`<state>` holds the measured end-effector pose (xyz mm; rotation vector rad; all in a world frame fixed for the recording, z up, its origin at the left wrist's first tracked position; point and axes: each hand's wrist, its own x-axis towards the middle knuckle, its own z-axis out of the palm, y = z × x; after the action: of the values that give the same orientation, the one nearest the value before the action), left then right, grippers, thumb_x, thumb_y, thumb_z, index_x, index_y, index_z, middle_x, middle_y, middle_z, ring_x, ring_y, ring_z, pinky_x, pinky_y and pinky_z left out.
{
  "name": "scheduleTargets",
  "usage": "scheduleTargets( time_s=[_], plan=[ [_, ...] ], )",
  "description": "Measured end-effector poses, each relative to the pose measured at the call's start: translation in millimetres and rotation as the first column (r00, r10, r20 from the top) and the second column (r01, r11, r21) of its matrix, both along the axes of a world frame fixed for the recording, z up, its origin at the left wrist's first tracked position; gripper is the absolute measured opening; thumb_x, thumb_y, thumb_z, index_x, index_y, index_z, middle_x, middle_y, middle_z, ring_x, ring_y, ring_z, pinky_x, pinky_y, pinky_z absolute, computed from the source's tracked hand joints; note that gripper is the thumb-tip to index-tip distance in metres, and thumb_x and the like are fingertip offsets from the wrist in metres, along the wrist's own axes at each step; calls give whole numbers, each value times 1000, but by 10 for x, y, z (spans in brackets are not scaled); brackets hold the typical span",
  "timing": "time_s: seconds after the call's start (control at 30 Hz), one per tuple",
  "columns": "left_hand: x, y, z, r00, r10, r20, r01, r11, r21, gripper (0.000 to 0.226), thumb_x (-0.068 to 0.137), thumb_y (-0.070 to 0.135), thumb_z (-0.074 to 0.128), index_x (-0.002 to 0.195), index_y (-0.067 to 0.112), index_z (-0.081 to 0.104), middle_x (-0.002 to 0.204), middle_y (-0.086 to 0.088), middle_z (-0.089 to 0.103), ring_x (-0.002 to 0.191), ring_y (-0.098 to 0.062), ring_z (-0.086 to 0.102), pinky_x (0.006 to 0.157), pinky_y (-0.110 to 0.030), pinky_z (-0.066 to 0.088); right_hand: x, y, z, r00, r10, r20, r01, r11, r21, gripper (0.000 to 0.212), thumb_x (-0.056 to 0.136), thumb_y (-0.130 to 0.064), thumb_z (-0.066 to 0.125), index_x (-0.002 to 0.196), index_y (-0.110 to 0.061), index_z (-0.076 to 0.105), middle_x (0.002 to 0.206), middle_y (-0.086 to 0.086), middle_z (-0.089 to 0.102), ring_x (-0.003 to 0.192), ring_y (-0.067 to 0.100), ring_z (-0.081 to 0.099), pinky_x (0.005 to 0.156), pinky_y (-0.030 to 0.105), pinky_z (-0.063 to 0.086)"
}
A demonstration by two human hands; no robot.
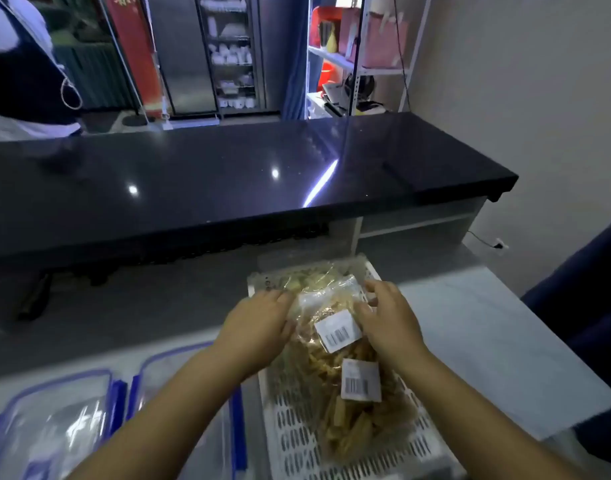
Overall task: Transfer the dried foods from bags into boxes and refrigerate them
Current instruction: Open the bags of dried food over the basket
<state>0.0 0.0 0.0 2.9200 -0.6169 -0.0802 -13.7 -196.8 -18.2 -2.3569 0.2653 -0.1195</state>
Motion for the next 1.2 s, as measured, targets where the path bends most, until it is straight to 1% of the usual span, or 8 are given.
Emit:
scheduleTargets(
  time_s=[0.1, 0.2, 0.33, 0.57, 0.77, 0.97, 1.1, 1.2],
  plan=[
    [116, -187, -85, 991, 127, -44, -133, 978, -164, 43, 95, 27, 40, 138, 25, 37, 130, 3, 55, 116, -16, 52, 91, -34, 47, 184, -58, -75, 998, -2, -58, 15, 974, 225, 33, 92, -32, 52, 123, -22, 56, 114, -6, 61, 98, 14, 61, 85, 43, 55],
    [169, -274, -117, 974, 212, -82, -226, 944, -242, 35, 95, 24, 39, 128, 25, 51, 122, 5, 59, 108, -16, 57, 86, -35, 50, 291, -91, -114, 994, -3, -112, 46, 923, 382, 17, 91, -32, 56, 104, -25, 64, 95, -7, 67, 87, 14, 66, 79, 41, 57],
    [230, -289, -114, 969, 233, -77, -245, 940, -239, 24, 94, 25, 43, 103, 21, 65, 104, 5, 63, 90, -15, 59, 77, -35, 51, 363, -132, -42, 992, 14, -127, 53, 862, 504, 10, 92, -21, 58, 87, -18, 67, 82, -2, 67, 75, 13, 64, 61, 21, 50],
    [166, -228, 68, 944, 177, -278, -272, 894, -356, 13, 88, 25, 58, 83, 25, 69, 77, 11, 67, 72, -3, 62, 72, -33, 56, 244, -194, 102, 993, 35, -115, 36, 828, 560, 15, 91, -17, 61, 79, -9, 68, 72, 0, 63, 66, 10, 57, 61, 21, 45],
    [-53, -133, 434, 896, 21, -444, -267, 825, -498, 8, 85, 24, 63, 79, 24, 69, 74, 6, 68, 67, -5, 63, 65, -23, 55, 43, -205, 379, 995, 73, -62, -27, 833, 553, 12, 90, -14, 61, 82, -9, 67, 71, 0, 63, 68, 10, 58, 67, 22, 50],
    [-477, -147, 717, 810, -137, -570, -359, 654, -666, 11, 85, 14, 62, 80, 11, 70, 65, 1, 67, 59, -6, 62, 53, -17, 49, -181, -189, 694, 992, 118, 40, -120, 814, 569, 11, 88, -9, 61, 80, -10, 68, 65, -6, 64, 59, 0, 59, 59, 13, 50],
    [-621, -146, 653, 761, -119, -638, -507, 504, -699, 13, 84, 10, 62, 73, 7, 69, 67, -7, 65, 62, -19, 59, 54, -27, 49, -326, -127, 742, 993, 102, 67, -121, 867, 483, 16, 89, -5, 60, 92, -18, 70, 85, -3, 70, 69, -2, 63, 63, 11, 50],
    [-610, -104, 645, 743, -98, -662, -549, 477, -687, 15, 84, 9, 61, 72, 4, 69, 68, -12, 63, 60, -21, 56, 53, -27, 47, -484, -90, 770, 996, 46, 82, -77, 896, 437, 20, 89, -5, 60, 97, -22, 67, 88, -5, 67, 72, -7, 62, 59, 7, 48]
  ],
)
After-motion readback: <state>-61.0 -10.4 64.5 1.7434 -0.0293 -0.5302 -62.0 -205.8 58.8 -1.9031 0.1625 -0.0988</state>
